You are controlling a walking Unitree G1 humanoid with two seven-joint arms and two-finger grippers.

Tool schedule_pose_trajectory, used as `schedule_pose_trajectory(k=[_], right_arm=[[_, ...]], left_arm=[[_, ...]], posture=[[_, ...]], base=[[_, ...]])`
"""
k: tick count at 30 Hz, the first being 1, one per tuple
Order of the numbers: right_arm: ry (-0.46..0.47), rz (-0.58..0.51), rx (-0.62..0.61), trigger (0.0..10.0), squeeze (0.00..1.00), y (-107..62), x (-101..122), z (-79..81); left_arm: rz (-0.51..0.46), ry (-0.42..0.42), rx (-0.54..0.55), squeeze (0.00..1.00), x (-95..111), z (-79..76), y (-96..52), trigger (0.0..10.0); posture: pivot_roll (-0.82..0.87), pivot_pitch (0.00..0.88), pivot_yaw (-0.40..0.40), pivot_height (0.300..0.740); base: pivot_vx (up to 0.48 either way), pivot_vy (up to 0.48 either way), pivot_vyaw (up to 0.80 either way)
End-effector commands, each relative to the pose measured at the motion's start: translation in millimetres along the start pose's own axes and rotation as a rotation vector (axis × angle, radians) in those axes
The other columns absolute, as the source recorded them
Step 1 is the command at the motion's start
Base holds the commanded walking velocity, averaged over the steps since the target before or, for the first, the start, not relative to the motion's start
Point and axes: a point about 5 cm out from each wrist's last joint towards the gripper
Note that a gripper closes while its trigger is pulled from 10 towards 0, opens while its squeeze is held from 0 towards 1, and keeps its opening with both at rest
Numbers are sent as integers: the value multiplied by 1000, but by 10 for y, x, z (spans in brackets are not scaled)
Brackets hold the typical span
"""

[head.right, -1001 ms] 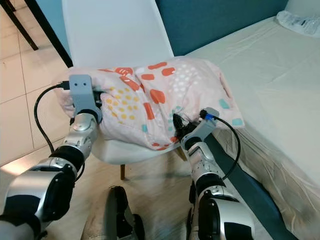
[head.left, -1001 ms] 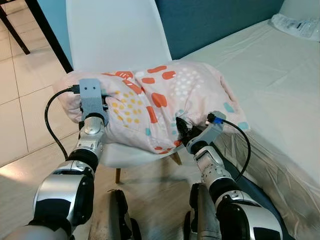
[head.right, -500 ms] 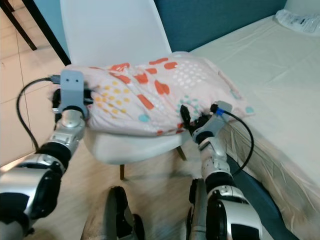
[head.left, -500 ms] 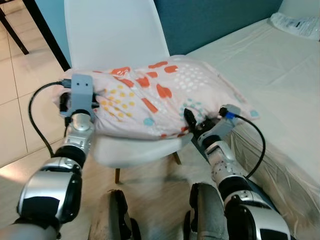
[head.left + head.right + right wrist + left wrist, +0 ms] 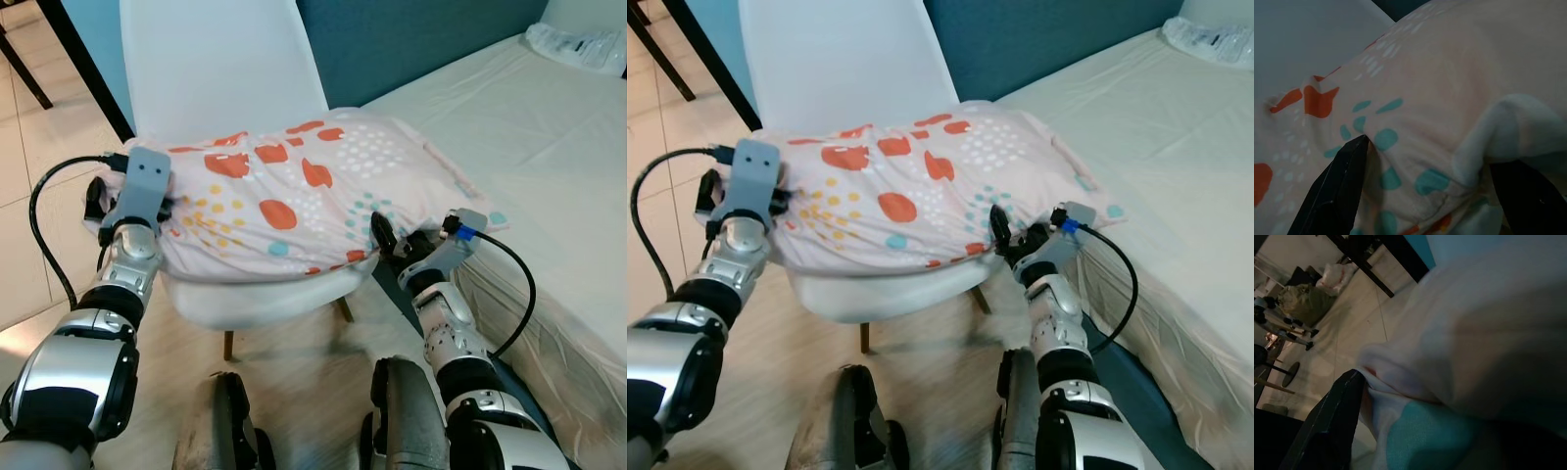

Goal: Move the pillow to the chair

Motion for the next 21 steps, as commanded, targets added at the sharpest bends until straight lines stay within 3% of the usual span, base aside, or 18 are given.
schedule_pose_trajectory(k=[1, 7, 11, 12, 13, 14, 21], right_arm=[[6, -3, 2, 10000, 1000, -10, -8, 23], [11, -14, 15, 10000, 1000, 3, 22, 54], [17, -31, 23, 10000, 1000, 5, 57, 73], [19, -38, 25, 10000, 1000, 4, 73, 73], [21, -43, 27, 10000, 1000, 3, 85, 72], [21, -47, 30, 10000, 1000, 11, 102, 72], [12, -53, 45, 10000, 1000, 39, 163, 62]], left_arm=[[37, 52, 32, 1000, -125, 157, 17, 10000], [22, 140, 70, 1000, -93, 269, 60, 10000], [-1, 264, 145, 1000, -82, 514, 114, 10000], [3, 267, 161, 816, -103, 570, 116, 10000], [8, 270, 173, 451, -122, 611, 115, 10000], [11, 274, 185, 0, -140, 658, 115, 10000], [20, 284, 199, 0, -227, 752, 90, 10000]], posture=[[-68, 260, 55, 586], [-61, 267, 53, 586], [-61, 267, 61, 586], [-59, 265, 59, 586], [-58, 257, 59, 586], [-57, 259, 61, 586], [-55, 233, 58, 586]], base=[[0, 0, 0], [0, 0, 0], [0, 0, 0], [0, 0, 0], [0, 0, 0], [0, 0, 0], [0, 0, 0]])
Point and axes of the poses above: a point about 5 cm out from each wrist's last joint towards the gripper, its own y axis pointing out of the wrist towards the gripper, its own x axis along the axis of the wrist's last joint, z = x × y, and after that the axes turned 3 degrees about -y, right-handed
